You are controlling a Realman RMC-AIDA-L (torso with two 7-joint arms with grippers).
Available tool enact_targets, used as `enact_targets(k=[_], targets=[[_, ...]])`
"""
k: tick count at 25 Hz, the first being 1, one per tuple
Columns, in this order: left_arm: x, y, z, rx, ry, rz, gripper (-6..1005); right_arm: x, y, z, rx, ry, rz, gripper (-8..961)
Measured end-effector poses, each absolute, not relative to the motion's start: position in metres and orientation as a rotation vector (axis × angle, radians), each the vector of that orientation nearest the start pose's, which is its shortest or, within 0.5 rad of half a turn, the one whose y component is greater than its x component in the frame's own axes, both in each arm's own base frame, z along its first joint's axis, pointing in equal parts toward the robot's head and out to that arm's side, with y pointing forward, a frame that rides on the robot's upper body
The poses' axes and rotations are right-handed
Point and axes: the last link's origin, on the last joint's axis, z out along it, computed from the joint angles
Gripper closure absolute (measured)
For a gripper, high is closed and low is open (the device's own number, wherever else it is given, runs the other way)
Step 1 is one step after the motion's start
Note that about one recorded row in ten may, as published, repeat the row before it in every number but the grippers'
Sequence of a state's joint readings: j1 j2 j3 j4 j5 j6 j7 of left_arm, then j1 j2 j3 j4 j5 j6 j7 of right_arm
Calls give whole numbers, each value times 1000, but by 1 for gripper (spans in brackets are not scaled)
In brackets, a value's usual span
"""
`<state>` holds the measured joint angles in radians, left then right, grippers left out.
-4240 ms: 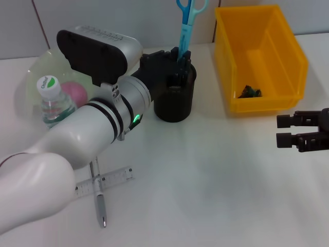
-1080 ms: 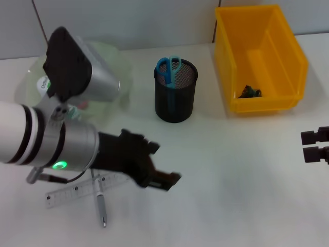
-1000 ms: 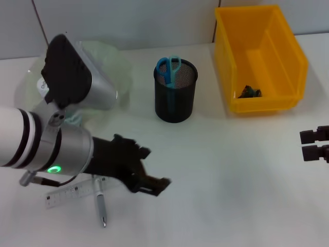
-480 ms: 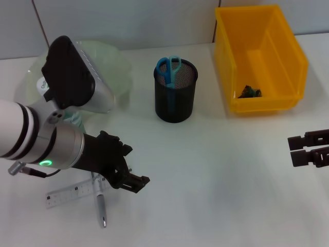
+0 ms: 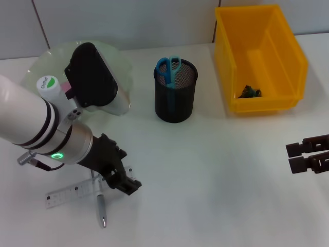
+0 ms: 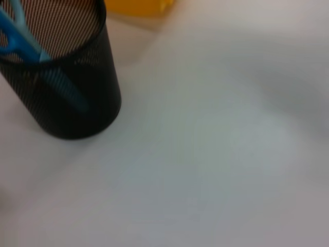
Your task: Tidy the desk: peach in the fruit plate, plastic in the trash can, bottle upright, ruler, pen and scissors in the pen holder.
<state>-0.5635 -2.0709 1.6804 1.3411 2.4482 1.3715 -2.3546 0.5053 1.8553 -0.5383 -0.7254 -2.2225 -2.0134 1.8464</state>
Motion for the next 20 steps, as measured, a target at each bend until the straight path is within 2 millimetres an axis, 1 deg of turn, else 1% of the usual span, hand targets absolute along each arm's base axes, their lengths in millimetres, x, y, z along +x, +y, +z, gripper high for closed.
enact_targets(k=[4,9,15,20], targets=[[-162,332,-60,-2852,-407,544,188,294,288,103,-2861,1258,546,142],[-165,330,-65,-2843,-336,619,188,296,287,101,-2853,1269,550,142],[-160,335,-65,-2835,-264,638,189,295,288,100,-2856,1275,559,142],[-160,339,-68,-2851,-237,670,190,295,287,100,-2857,1276,559,142]])
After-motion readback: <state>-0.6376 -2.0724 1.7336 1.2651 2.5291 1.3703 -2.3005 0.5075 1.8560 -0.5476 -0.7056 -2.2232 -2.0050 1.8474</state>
